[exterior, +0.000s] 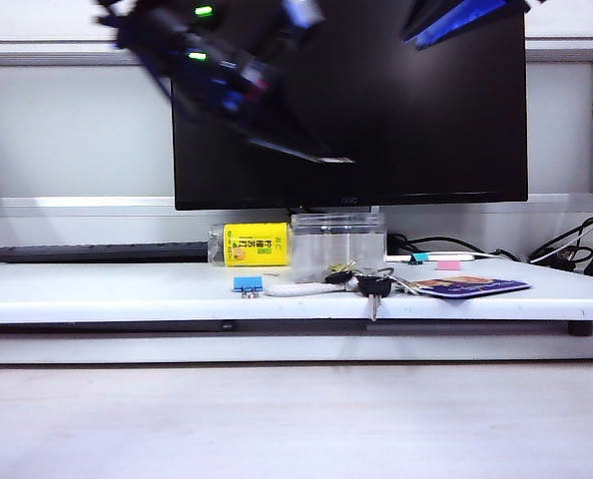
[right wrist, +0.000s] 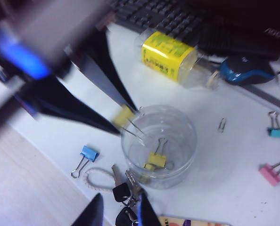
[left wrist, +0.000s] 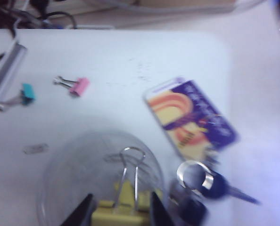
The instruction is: Pick up the clips with the largest number of clips of the same color on the table and place them in a round transparent plastic box.
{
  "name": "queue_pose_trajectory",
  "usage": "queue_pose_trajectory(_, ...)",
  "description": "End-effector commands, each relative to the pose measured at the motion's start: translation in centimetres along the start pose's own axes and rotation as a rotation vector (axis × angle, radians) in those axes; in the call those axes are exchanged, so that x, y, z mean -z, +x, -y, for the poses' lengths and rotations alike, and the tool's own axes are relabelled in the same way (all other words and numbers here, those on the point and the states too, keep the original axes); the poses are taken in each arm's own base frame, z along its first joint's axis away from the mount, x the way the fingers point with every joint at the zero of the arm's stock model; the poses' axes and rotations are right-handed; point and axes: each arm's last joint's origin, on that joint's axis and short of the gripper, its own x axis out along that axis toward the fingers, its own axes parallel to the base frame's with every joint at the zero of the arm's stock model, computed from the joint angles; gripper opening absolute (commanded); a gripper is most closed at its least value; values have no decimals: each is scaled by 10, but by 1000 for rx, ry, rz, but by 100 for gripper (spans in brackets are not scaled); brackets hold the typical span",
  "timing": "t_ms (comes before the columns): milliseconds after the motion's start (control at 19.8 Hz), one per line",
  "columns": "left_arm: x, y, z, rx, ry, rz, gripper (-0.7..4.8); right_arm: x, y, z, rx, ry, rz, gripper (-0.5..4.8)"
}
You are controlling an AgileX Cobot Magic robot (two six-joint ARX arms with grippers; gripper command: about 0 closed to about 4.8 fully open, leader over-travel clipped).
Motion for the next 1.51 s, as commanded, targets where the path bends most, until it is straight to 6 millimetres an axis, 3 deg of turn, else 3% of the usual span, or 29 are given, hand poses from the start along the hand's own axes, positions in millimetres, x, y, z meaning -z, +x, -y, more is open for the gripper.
queue_pose_trajectory(50,-4,17,-1,-98,46,-50,146,-4,-7,0,9,-10,33,103)
queue_pose_trajectory(151,6,31,-5,-129,-3,-88,146,-4,-12,-1,7,-11,39,103)
queue_pose_trajectory(302,10,35,-6,-142,-42,-111,150,-4,-15,-2,8,-12,44,103)
queue_pose_trajectory(504,8,34,-6,-137,-74,-99,234,-3,-17,-3,6,-7,28,103)
queue_pose_trajectory(605,8,33,-6,-126,-88,-87,246,-2,-17,-3,5,-5,21,103)
queue_pose_trajectory(705,0,29,-8,-128,-111,-68,246,-2,-17,-3,5,-5,21,103)
queue_pose_trajectory(806,-25,10,-9,-154,-85,-34,246,-3,-17,-3,7,-8,30,103)
queue_pose_trajectory(856,-47,-13,-5,-187,-56,3,245,-4,-19,-3,13,-12,47,103)
queue_pose_trajectory(907,-57,-25,-2,-209,-51,20,245,-6,-21,-3,16,-15,61,103)
queue_pose_trajectory(1008,-85,-69,18,-283,-14,51,245,-11,-41,1,57,-7,140,51)
queue_pose_trajectory(1058,-95,-90,31,-300,-7,55,242,-13,-53,2,82,-2,184,49)
queue_pose_trajectory(1159,-113,-144,69,-292,10,93,239,-14,-105,1,191,-17,329,49)
queue_pose_trajectory(1310,-131,-199,115,-285,55,199,236,-3,-160,-14,304,-42,450,49)
queue_pose_trajectory(1411,-140,-239,150,-331,93,275,236,8,-184,-26,368,-53,492,49)
queue_pose_trajectory(1511,-142,-280,193,-381,122,356,236,22,-196,-34,412,-51,508,49)
